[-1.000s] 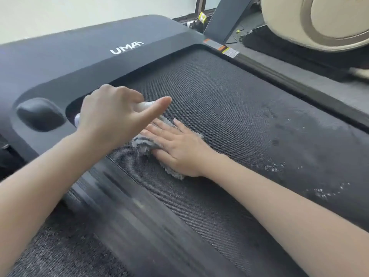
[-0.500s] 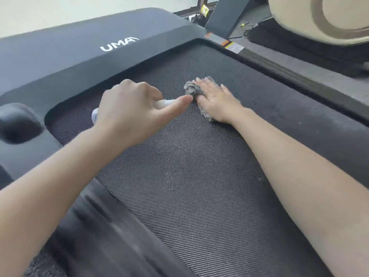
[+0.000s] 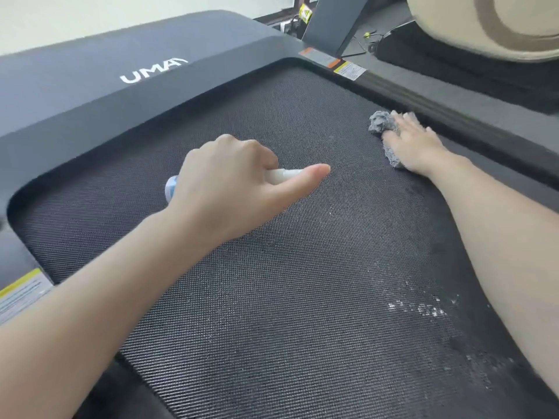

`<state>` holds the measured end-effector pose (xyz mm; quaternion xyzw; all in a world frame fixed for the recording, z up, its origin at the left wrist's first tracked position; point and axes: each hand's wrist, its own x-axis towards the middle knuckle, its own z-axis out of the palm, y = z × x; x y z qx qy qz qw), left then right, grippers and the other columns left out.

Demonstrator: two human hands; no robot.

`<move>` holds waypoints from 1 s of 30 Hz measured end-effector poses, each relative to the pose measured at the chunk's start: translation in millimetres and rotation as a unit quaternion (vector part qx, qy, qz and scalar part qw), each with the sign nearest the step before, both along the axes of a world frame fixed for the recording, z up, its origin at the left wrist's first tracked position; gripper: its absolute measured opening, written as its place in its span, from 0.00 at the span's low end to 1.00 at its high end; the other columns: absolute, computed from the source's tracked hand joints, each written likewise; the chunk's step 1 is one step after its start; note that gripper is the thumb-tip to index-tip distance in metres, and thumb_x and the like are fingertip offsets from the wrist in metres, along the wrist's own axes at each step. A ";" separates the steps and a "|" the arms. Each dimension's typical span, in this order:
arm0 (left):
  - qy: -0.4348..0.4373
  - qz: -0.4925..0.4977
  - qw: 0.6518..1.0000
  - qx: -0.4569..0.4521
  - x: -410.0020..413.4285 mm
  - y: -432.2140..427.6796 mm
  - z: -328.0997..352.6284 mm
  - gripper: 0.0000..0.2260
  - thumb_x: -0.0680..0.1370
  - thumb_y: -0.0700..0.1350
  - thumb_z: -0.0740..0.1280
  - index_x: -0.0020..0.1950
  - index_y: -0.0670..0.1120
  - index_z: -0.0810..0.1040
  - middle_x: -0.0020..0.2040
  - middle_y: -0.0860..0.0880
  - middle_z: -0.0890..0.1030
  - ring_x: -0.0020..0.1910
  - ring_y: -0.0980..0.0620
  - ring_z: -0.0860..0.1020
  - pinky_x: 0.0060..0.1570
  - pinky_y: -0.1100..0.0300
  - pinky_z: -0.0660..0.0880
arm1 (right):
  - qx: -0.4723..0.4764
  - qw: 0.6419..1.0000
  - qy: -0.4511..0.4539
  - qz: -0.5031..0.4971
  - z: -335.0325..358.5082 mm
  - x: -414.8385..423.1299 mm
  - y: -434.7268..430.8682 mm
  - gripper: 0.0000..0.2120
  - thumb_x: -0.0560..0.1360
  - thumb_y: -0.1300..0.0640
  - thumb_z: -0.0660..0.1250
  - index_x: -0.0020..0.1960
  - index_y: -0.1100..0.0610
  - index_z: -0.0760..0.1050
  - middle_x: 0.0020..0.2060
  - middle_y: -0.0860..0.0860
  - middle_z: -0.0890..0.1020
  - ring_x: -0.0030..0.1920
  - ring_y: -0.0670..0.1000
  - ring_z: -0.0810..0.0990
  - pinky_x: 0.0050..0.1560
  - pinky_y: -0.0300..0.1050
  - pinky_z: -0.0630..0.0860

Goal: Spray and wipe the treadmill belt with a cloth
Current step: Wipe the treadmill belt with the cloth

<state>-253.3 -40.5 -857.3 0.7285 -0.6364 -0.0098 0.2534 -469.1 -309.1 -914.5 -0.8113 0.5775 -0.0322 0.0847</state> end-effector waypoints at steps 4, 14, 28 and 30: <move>0.000 -0.006 1.000 0.004 -1.6 -2.0 -0.9 0.34 0.68 0.76 0.52 0.26 0.45 0.57 0.20 0.52 0.60 0.22 0.52 0.62 0.30 0.60 0.59 | -0.004 0.999 0.002 -0.035 -0.6 -29.0 -4.5 0.27 0.81 0.47 0.46 0.77 0.55 0.46 0.77 0.52 0.48 0.76 0.46 0.44 0.74 0.50 0.41; 0.019 -0.005 1.000 0.023 -3.0 6.7 -3.4 0.35 0.67 0.77 0.51 0.26 0.44 0.58 0.20 0.53 0.62 0.23 0.50 0.64 0.31 0.59 0.63 | 0.024 0.997 -0.028 -0.061 5.5 -24.2 38.4 0.26 0.81 0.46 0.48 0.77 0.50 0.47 0.77 0.51 0.48 0.77 0.53 0.47 0.74 0.46 0.44; 0.013 -0.011 1.000 0.001 1.5 49.9 26.9 0.33 0.70 0.75 0.54 0.26 0.44 0.58 0.21 0.52 0.61 0.22 0.50 0.62 0.29 0.59 0.57 | 0.016 0.997 -0.026 0.067 20.7 23.5 156.7 0.24 0.82 0.47 0.47 0.77 0.47 0.47 0.77 0.45 0.48 0.76 0.50 0.46 0.74 0.49 0.44; 0.012 -0.015 1.000 -0.011 2.2 55.3 32.2 0.32 0.71 0.73 0.55 0.26 0.45 0.59 0.21 0.51 0.62 0.22 0.50 0.61 0.29 0.58 0.57 | 0.004 0.993 -0.038 0.113 14.0 33.9 173.5 0.24 0.82 0.47 0.47 0.76 0.45 0.49 0.77 0.44 0.48 0.76 0.48 0.44 0.73 0.50 0.41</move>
